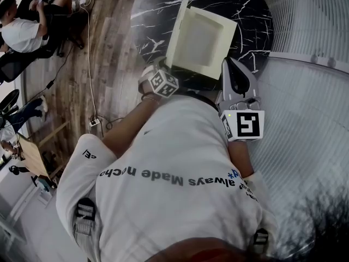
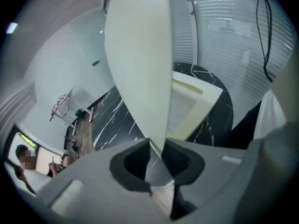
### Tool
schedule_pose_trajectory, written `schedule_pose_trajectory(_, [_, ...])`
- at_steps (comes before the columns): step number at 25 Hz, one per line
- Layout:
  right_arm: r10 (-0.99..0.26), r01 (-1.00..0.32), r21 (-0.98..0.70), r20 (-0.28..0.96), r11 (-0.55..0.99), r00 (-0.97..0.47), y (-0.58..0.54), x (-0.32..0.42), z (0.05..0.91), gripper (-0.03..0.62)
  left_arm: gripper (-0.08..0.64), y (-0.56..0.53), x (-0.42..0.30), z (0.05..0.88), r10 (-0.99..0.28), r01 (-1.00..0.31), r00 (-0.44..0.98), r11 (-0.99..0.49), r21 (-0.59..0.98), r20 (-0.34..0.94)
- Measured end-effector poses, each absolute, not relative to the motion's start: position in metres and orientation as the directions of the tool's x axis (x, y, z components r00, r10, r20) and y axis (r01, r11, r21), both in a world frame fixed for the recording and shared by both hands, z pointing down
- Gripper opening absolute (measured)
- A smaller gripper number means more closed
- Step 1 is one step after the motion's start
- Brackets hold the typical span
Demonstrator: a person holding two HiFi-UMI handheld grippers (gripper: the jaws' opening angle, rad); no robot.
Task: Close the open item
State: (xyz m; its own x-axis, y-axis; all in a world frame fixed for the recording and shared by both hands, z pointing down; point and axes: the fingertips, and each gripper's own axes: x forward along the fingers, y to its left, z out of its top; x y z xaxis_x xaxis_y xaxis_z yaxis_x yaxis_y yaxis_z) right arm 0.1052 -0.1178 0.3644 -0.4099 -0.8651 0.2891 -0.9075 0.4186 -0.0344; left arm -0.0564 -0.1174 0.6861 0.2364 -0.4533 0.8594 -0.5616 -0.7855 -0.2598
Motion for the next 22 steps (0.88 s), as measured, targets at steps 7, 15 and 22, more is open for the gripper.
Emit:
schedule_pose_trajectory(7, [-0.869,-0.915,-0.045,0.295,0.401,-0.396,-0.112,0.113,0.367,0.002,0.084,-0.101,-0.019,0.701,-0.37,-0.379,0.201,-0.883,-0.277,0.907])
schedule_pose_trajectory(15, [-0.877,-0.932,-0.064,0.323,0.356,-0.357,-0.105,0.128,0.381,0.002,0.089,-0.1,0.009,0.71,-0.328,-0.251,0.157,-0.926,-0.283,0.932])
schedule_pose_trajectory(22, [-0.874,-0.954,-0.069,0.385,0.293,-0.296,-0.097,0.153,0.416,0.002,0.1,-0.089,0.028,0.726,-0.288,-0.156,0.122,-0.951,-0.268,0.95])
